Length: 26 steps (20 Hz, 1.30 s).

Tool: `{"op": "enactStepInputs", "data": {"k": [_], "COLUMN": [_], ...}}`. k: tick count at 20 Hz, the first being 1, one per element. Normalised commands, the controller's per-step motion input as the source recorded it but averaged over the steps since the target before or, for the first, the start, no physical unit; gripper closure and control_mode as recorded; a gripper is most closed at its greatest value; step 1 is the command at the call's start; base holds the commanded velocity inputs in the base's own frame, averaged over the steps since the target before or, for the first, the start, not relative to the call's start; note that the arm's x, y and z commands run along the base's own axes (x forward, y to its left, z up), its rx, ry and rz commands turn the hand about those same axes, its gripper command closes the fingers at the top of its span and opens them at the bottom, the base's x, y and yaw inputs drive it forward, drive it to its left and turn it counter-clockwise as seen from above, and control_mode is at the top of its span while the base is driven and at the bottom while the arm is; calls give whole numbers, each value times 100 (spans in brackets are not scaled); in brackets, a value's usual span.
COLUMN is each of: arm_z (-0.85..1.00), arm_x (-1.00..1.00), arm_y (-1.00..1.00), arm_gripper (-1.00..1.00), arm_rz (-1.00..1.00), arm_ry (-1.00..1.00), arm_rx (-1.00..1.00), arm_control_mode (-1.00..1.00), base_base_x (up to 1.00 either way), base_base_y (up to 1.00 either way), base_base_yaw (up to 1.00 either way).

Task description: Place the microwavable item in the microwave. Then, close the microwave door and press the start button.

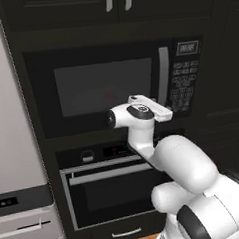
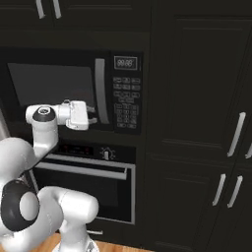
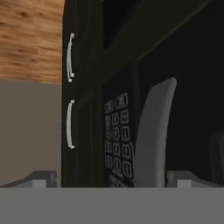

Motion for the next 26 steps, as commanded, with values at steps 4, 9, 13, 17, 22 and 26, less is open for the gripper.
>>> {"op": "enactStepInputs", "data": {"k": [4,9,13,17,22,26], "arm_z": [0,0,25,50,50,7], "arm_x": [52,12,-83,-100,-100,-91], "arm_y": [0,-10,-19,-52,-81,-91], "arm_gripper": [-100,-100,-100,-100,-100,-100], "arm_rz": [-1,10,11,9,8,8], "arm_ry": [-8,-24,-32,-31,-22,-12], "arm_rx": [0,0,0,0,11,50], "arm_control_mode": [-100,-100,-100,-100,-100,-100], "base_base_x": [0,0,0,0,0,0], "base_base_y": [0,0,0,0,0,0], "base_base_yaw": [0,0,0,0,0,0]}}
